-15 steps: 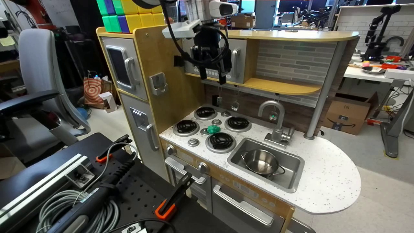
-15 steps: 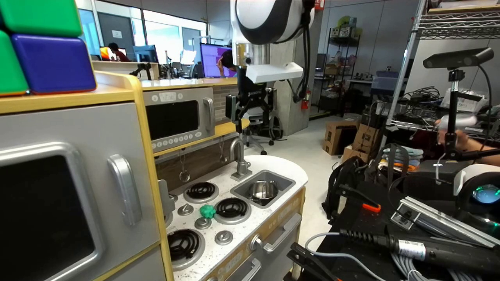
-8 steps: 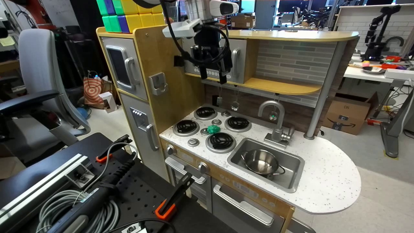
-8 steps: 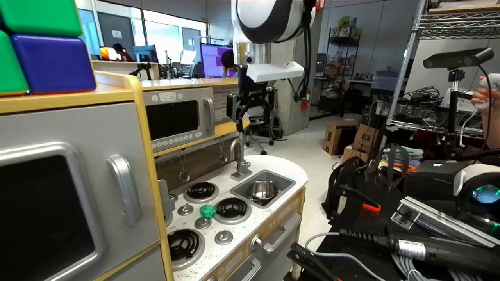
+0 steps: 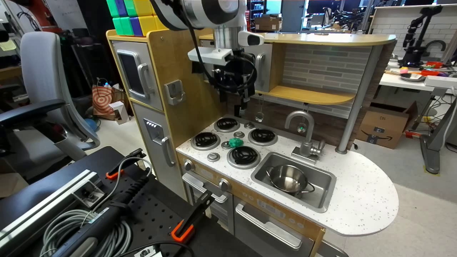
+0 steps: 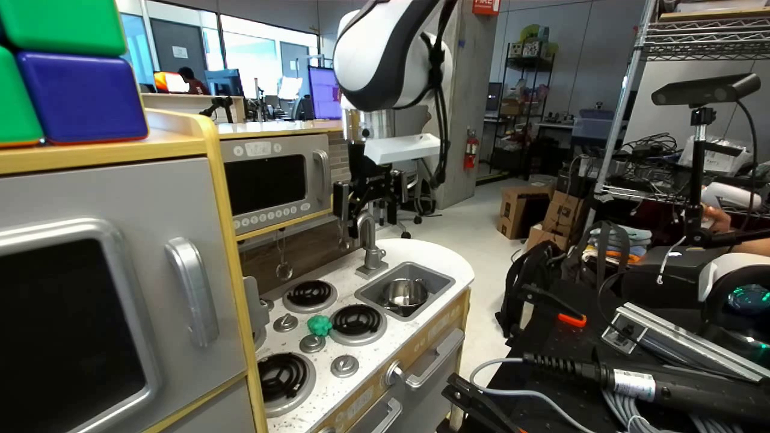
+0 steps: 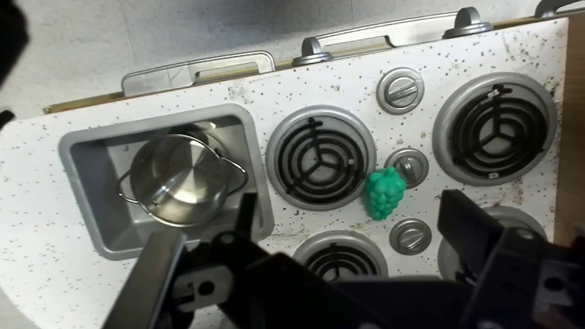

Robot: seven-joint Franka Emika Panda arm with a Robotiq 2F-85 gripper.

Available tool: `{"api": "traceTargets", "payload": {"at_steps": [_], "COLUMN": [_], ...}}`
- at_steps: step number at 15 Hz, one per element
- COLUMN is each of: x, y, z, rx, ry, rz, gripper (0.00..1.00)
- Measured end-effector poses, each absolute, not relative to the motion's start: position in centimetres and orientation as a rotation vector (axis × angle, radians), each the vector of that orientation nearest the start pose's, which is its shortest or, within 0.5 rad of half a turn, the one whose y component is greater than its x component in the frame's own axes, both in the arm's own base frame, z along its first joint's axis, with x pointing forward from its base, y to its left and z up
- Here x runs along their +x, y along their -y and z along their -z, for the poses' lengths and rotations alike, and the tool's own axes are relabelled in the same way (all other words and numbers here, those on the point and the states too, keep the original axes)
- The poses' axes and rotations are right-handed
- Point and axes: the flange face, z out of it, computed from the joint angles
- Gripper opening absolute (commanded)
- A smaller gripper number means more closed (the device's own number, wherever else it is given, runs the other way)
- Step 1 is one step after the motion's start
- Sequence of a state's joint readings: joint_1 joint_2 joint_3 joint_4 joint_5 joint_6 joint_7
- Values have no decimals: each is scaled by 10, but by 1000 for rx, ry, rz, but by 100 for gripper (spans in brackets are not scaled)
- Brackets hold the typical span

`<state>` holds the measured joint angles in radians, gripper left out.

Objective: Place the blue toy in the pot

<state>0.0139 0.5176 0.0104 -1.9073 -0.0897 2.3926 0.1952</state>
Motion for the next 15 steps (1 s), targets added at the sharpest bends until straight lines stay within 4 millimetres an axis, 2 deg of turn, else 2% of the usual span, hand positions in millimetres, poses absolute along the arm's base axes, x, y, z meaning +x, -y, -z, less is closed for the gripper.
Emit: {"api": "traceTargets", "payload": {"at_steps": [3,8,12,15], "x": [652,688,706,710], "y": [-31,-72,-95,-96], "z": [-185,-120,-75,-46], "rx": [-3173,-3184,-3222,-3266], "ry": [-128,-107,-94,-89], "rz": [-38,27,135,190], "gripper": [100,100,100,100]}}
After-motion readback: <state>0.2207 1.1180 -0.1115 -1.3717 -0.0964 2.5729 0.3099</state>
